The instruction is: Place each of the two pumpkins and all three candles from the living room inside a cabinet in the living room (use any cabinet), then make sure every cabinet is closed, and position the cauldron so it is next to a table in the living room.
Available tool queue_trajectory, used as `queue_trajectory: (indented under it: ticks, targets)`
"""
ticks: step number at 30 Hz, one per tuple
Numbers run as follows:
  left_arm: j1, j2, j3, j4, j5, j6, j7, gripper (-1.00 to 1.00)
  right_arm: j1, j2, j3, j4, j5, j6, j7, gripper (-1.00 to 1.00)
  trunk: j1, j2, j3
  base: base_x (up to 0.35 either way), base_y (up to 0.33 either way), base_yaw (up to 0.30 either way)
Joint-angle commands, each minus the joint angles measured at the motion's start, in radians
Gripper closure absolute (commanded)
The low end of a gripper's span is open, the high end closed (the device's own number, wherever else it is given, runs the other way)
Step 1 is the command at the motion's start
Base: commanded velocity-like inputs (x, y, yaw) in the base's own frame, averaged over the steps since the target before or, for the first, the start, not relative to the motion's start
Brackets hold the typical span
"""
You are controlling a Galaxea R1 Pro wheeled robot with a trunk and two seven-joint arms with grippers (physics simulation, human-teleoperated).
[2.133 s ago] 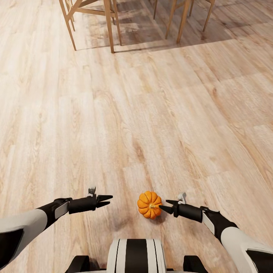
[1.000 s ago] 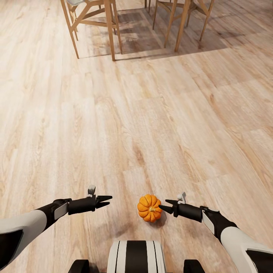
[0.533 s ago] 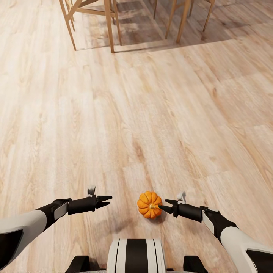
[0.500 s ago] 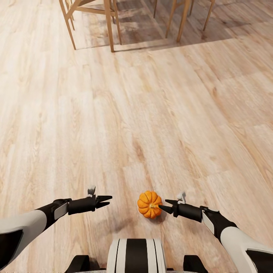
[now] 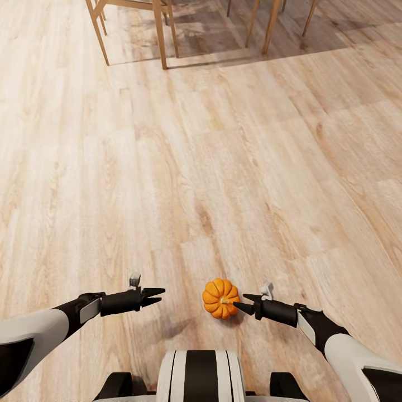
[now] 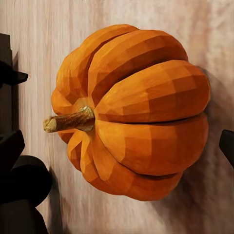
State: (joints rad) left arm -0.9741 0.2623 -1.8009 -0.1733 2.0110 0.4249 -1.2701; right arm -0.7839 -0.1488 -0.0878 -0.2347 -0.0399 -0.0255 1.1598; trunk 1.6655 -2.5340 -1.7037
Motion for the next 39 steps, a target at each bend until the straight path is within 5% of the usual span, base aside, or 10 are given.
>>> queue_trajectory:
  ticks: [1,35,39]
  targets:
    - [0.0,0.0,0.0,0.0,0.0,0.0,0.0,-1.0,0.0,0.0,0.0,0.0,0.0,0.0,0.0,-1.0,0.0,0.0,0.0,0.0,0.0,0.0]
    - [0.0,0.0,0.0,0.0,0.0,0.0,0.003,-1.0,0.0,0.0,-0.001,0.0,0.002,0.001,-0.009,-1.0,0.0,0.0,0.0,0.0,0.023,0.0]
    - [0.0,0.0,0.0,0.0,0.0,0.0,0.003,-1.0,0.0,0.0,0.0,-0.002,0.001,0.002,-0.083,-1.0,0.0,0.0,0.0,0.0,0.0,0.0]
